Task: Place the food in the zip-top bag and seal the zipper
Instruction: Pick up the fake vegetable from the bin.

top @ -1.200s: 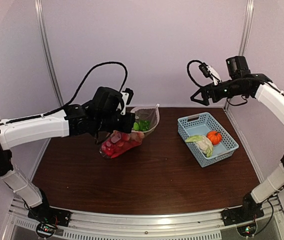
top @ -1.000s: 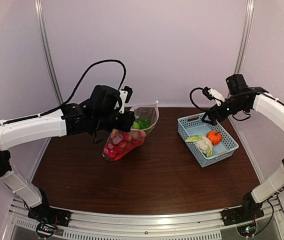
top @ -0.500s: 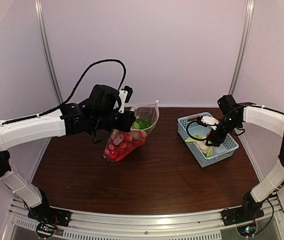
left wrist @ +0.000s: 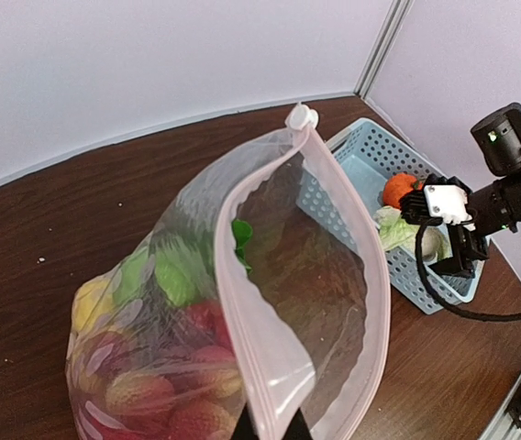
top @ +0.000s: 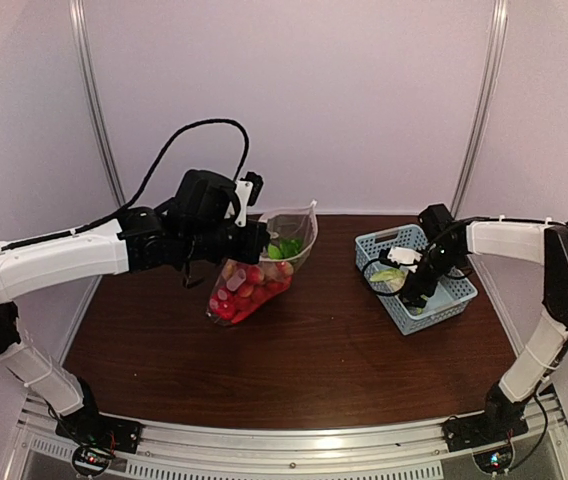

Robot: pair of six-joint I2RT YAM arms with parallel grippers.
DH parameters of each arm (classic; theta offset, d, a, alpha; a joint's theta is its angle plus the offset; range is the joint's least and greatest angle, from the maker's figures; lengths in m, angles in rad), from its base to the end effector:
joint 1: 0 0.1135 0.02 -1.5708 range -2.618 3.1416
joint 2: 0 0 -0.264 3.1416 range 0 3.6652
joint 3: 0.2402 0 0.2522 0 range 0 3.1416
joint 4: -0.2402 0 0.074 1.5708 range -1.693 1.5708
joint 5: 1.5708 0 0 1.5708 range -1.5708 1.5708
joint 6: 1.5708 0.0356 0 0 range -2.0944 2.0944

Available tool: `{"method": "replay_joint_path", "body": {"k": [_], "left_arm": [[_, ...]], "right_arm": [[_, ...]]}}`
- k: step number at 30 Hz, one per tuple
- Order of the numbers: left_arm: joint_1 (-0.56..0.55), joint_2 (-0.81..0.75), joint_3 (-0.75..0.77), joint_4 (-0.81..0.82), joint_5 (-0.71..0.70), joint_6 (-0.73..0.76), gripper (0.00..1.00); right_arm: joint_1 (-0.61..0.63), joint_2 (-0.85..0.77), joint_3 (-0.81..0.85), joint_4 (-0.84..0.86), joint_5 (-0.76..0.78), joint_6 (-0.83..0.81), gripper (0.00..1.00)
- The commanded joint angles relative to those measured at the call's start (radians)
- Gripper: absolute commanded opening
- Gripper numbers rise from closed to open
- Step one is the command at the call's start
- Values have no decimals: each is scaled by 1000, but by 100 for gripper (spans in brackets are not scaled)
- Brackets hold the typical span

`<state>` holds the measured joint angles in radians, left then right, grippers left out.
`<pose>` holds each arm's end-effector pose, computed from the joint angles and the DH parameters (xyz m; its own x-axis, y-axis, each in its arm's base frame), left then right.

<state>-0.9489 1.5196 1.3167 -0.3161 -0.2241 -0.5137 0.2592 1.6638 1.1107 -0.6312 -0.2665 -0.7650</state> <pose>0.2120 -0.2822 0.3326 -0.5858 -0.0051 -0.8104 0.4503 0.8294 -0.3307 0.3120 0.0924 0.1984 -0.4082 -0.7994 -0.4409 -0.8676 0.4899 -0.0851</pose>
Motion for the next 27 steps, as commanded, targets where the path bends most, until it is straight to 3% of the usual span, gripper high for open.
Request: {"method": "replay_joint_path", "body": {"k": [1,4,8,12,16,23,27], "left_arm": [[1,-34,-6,48,13,-14,0],[1,-38,-16,52,10,-20,0],[1,-37,-21,60,23,-29,0],[1,-35,-16,64,36,-23,0],[1,-28,-5,68,65,35,0],[1,3,8,88,174,63,0],[1,4,7,126,287,63,0]], "right_arm": [[23,64,-24,27,44,5,100],[22,42,-41,93,98,41,93],[18,-23,-29,116,129,77,59],[18,-124,35,38,117,99,50],[18,-246,135,-100,46,111,49],[87,-314,346,-347,-458,70,52],[233,-302,414,-350,-464,9,54]]}}
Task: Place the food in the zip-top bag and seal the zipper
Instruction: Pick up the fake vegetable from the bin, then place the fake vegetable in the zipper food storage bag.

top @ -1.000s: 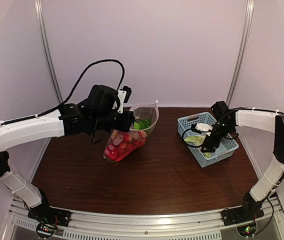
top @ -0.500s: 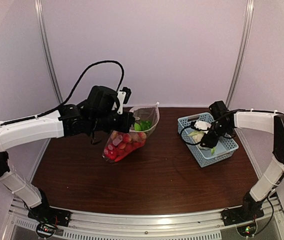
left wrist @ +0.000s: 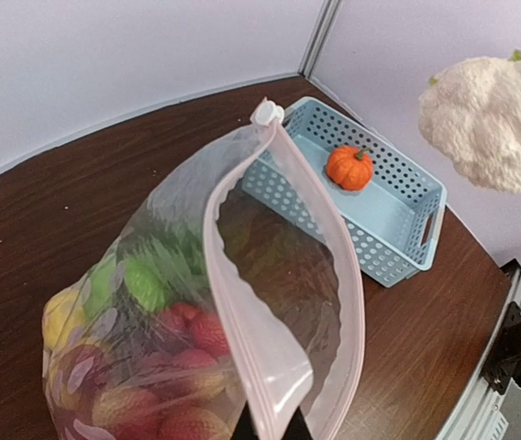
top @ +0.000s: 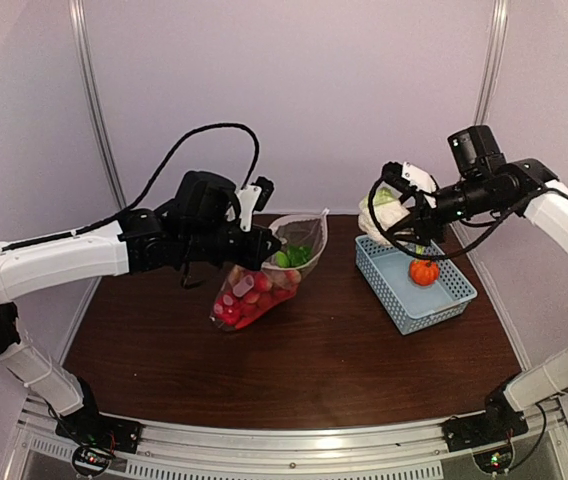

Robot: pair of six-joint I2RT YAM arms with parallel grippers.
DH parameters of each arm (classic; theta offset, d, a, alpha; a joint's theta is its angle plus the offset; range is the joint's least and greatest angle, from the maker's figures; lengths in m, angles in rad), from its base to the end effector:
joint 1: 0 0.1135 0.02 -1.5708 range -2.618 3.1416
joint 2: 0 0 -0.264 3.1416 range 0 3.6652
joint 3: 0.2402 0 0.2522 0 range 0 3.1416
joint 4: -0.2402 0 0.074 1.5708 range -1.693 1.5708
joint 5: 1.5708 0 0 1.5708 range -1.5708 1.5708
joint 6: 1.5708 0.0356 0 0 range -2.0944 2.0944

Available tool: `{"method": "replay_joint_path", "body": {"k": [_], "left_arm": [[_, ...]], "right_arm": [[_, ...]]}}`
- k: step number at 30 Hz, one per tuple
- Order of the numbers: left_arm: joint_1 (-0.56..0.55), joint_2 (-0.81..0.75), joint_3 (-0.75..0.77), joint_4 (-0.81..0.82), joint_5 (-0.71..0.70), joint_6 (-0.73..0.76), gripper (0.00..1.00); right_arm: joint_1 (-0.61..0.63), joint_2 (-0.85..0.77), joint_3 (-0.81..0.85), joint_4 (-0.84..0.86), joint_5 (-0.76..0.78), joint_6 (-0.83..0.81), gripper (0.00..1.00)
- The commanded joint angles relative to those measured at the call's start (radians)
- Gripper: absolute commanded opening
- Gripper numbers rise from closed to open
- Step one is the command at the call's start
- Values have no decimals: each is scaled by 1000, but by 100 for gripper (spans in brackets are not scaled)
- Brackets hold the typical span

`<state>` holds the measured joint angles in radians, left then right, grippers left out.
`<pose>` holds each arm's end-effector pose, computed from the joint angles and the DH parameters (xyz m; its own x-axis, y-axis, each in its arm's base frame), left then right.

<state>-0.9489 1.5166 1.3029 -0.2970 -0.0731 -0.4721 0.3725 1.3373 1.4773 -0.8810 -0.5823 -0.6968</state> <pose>0.2080 -0.2857 0.3303 -0.6054 0.0661 -0.7932 0.5594 0.7442 -0.3649 0.2440 0.1164 0.3939 -0.0446 -0.5929 -0.8041 -0.9264 0.3257 -0.1888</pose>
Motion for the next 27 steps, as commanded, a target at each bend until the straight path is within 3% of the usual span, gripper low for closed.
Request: {"method": "replay_joint_path", "body": {"k": [1,8,19,27], "left_arm": [[1,5,21,114,167,24,0],[2,-12,2,145,299,12,0],[1,-95,-37,152,373,-5,0],[5,-155,-55,114,241,-28,0]], "right_arm": [[152,34,68,-97,-144,-65,55],[278,142,242,-51,-242,-21,54],[323,236,198,13,-161,-168,53],[426,287,184,-80,3,-354,53]]}}
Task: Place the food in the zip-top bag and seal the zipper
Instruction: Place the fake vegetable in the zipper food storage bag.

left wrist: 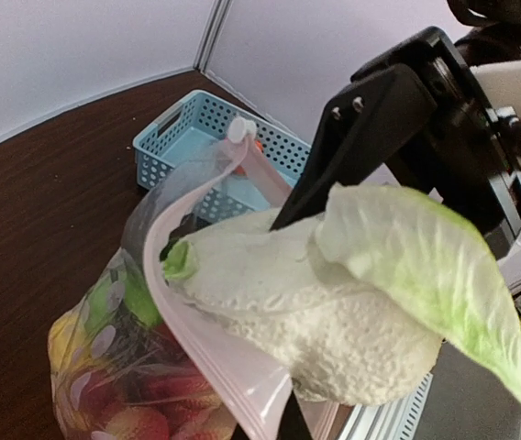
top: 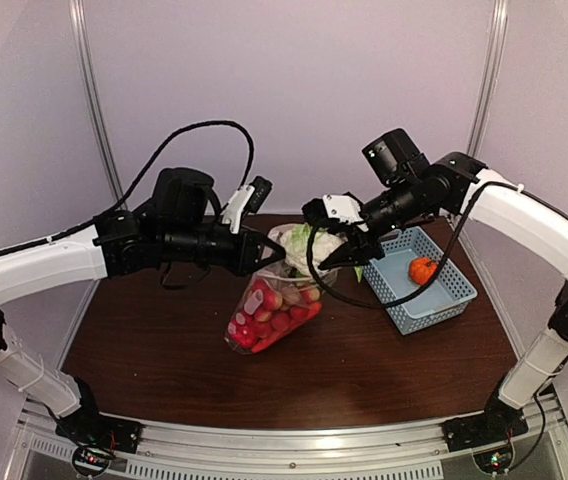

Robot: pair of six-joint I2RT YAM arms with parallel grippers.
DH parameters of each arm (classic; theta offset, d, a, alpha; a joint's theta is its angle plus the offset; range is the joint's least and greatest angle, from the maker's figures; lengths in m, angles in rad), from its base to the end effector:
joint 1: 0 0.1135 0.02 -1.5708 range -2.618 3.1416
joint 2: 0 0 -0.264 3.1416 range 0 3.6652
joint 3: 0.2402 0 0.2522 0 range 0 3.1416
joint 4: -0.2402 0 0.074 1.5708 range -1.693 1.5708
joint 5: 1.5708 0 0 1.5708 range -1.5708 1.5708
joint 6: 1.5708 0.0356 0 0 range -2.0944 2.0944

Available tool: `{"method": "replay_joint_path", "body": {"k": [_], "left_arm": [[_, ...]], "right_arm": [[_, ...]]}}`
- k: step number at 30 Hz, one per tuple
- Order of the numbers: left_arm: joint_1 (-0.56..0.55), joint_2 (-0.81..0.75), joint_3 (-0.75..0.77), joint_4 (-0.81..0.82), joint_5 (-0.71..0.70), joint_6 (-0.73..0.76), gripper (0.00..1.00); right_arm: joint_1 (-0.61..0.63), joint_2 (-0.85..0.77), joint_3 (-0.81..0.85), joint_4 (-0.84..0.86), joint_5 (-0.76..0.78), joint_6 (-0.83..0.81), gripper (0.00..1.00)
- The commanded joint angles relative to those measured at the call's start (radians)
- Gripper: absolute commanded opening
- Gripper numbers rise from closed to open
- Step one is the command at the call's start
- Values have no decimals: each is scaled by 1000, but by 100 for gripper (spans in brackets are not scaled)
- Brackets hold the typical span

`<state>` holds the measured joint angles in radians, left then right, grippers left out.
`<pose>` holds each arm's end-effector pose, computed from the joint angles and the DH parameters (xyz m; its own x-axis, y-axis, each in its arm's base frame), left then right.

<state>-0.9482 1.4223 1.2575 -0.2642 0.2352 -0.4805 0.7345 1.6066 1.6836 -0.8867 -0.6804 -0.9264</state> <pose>0.1864 -0.2739 0.3484 -0.6374 0.1171 -0.7616 0.6980 0.5064 -0.5063 0.2367 0.2440 0.3824 0.3511 -0.5202 -0.7785 -0.9360 -0.2161 -0.2778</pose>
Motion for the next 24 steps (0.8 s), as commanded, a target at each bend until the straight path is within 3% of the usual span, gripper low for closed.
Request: {"method": "replay_joint_path", "body": {"k": [1,10,13,20,24], "left_arm": [[6,-70,-17,88,-82,-27,0],[8,-83,-52,123,-15,-23,0],[8,-76,-53,129,18,-19,0],[8,-66,-47,112,29,-15,0],[11,-91,-52,90,-29,20,0]], "right_arm": [[75,19,-28,-94,118,-145,53],[121,219,209,-423,236,-173,59],[121,210,216,-298,229,-50,61],[111,169,272,-65,273,253,90],[106,100,228,4,312,329,100]]}}
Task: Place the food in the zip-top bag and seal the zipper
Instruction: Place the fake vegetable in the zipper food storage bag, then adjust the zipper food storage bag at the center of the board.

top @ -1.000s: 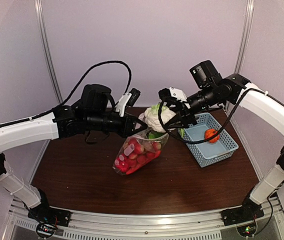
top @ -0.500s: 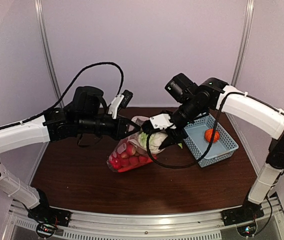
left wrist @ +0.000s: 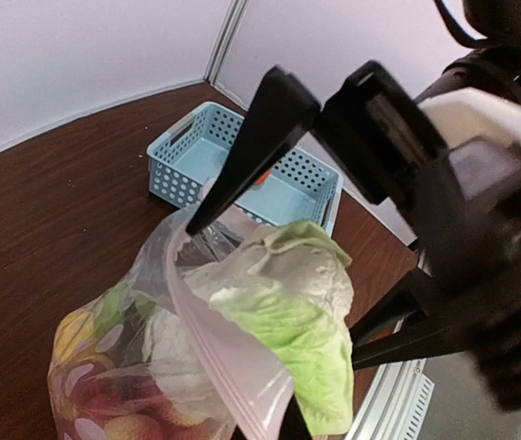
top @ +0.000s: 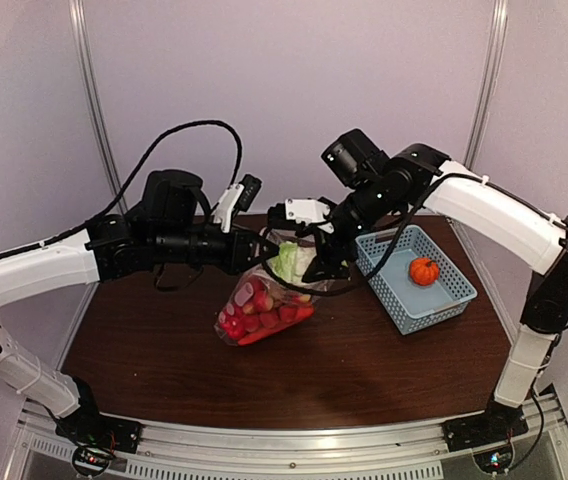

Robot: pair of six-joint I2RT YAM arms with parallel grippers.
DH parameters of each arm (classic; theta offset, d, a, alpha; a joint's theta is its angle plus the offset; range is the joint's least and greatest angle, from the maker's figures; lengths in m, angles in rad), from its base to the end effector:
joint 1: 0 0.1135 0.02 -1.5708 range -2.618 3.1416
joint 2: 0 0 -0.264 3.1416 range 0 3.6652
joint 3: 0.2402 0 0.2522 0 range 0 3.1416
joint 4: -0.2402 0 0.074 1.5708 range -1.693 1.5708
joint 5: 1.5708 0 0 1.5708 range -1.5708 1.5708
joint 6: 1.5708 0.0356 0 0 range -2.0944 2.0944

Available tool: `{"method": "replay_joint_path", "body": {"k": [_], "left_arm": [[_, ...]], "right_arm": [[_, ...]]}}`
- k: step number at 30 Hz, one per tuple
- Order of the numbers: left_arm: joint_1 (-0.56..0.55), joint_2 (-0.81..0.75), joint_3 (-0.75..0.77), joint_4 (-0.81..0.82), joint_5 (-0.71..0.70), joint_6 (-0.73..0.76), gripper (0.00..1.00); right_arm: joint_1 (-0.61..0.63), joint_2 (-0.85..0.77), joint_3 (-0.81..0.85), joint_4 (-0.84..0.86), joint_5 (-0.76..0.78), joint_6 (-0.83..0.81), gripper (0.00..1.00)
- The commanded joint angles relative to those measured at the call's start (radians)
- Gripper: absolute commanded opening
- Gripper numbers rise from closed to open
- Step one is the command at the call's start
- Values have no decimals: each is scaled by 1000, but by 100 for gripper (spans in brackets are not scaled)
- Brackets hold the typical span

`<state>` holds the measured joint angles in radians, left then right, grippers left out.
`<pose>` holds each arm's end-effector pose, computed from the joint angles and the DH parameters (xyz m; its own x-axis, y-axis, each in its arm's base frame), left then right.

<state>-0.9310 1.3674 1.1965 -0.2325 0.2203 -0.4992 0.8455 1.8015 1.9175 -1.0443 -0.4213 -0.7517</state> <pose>0.1838 -0.2600 0.3468 -0.6380 0.0748 -0.7664 0.6805 0.5207 -0.5156 0.2415 0.2944 0.3732 0.1893 -0.7258 -0.6613 -0.9803 -0.1008 -0.1700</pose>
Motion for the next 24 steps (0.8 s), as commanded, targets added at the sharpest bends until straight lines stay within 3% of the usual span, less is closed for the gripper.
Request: {"method": "replay_joint_path", "body": {"k": [1,9,13,18,24], "left_arm": [[-4,-38,2,54,-29,49,0],[17,-63,-66,126,2,57,0],[17,-79,-67,129,-18,59,0],[18,-70,-76,129,-6,55,0],[18,-62,-80,142,-4,47,0]], "right_arm": [[-5,-102,-2,156,50,169,100],[-121,-245,-64,217,12,327,100],[-204,-227,-143,181,-9,412,100],[-235,-236,-331,263,-165,543,91],[-238,-165,-340,297,-238,595,81]]}}
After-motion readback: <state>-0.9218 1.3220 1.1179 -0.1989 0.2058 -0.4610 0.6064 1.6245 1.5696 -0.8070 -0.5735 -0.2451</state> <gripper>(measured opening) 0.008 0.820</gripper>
